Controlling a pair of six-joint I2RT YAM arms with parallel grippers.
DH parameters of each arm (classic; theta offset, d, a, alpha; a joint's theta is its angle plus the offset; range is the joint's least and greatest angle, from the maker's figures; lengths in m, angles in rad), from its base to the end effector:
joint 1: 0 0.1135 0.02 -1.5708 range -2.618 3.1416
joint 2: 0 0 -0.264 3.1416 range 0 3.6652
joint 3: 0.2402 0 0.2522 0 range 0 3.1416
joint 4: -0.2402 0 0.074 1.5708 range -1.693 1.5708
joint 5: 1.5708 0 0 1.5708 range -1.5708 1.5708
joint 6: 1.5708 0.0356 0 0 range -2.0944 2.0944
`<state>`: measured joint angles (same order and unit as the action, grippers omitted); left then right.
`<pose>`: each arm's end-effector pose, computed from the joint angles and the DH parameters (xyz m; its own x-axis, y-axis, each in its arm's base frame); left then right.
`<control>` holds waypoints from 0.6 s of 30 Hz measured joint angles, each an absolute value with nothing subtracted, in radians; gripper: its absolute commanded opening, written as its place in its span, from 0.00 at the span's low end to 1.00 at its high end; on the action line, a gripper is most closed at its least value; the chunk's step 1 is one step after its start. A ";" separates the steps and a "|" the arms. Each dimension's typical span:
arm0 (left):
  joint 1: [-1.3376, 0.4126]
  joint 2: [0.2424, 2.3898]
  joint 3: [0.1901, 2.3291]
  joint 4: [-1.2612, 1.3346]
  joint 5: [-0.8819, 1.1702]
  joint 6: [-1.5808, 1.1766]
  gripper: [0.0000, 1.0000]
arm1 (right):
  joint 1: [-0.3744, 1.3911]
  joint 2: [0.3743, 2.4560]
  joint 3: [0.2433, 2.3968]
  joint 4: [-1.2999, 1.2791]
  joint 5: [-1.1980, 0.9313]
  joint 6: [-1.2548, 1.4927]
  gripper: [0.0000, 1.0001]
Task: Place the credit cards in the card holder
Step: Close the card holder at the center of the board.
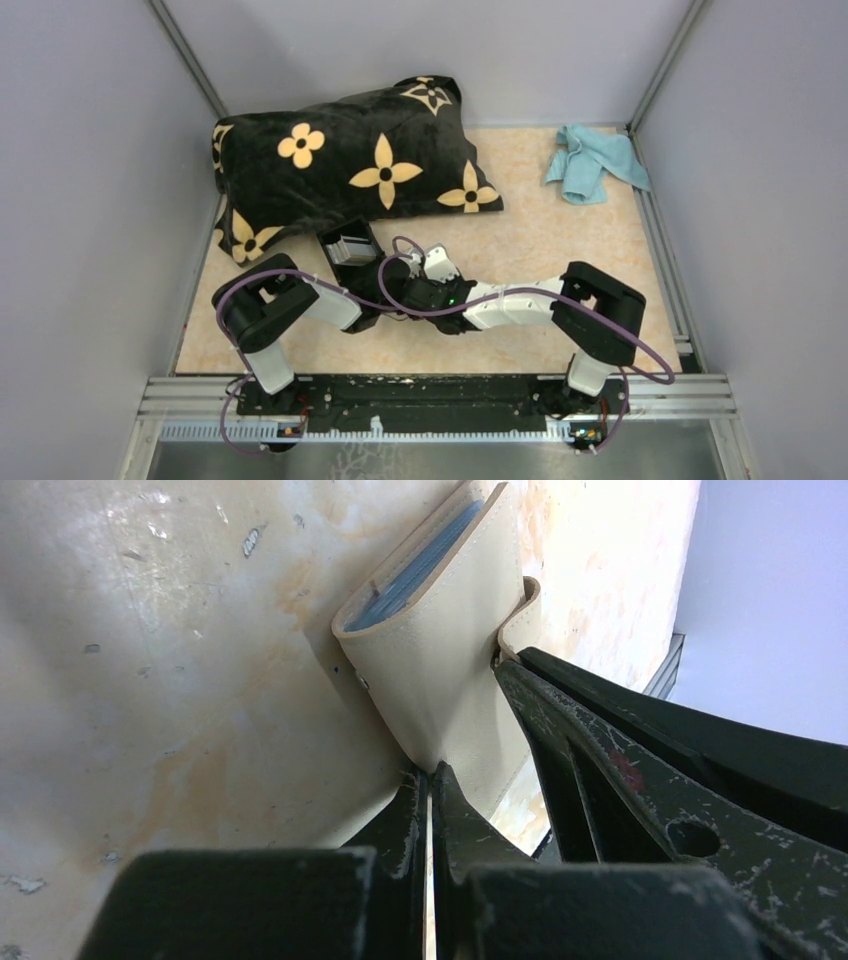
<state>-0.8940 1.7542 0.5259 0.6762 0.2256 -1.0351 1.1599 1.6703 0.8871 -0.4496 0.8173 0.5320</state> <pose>0.1814 -0.2385 0.1055 -0.9236 -0.1885 -0.3337 0.1663 0.5874 -0.7920 0.1415 0.2599 0.1531 -0.5939 -0.4943 -0.6348 -0.2661 0.8653 -0.4247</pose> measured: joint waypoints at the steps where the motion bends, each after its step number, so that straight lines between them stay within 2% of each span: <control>1: -0.894 1.754 0.524 0.679 0.226 -1.037 0.00 | 1.156 1.671 0.891 -0.454 0.810 0.529 0.00; 13: -0.888 1.759 0.519 0.693 0.226 -1.045 0.00 | 1.094 1.691 0.910 -0.418 0.720 0.509 0.00; 18: -0.888 1.760 0.510 0.712 0.228 -1.044 0.00 | 1.091 1.657 0.855 -0.364 0.714 0.548 0.00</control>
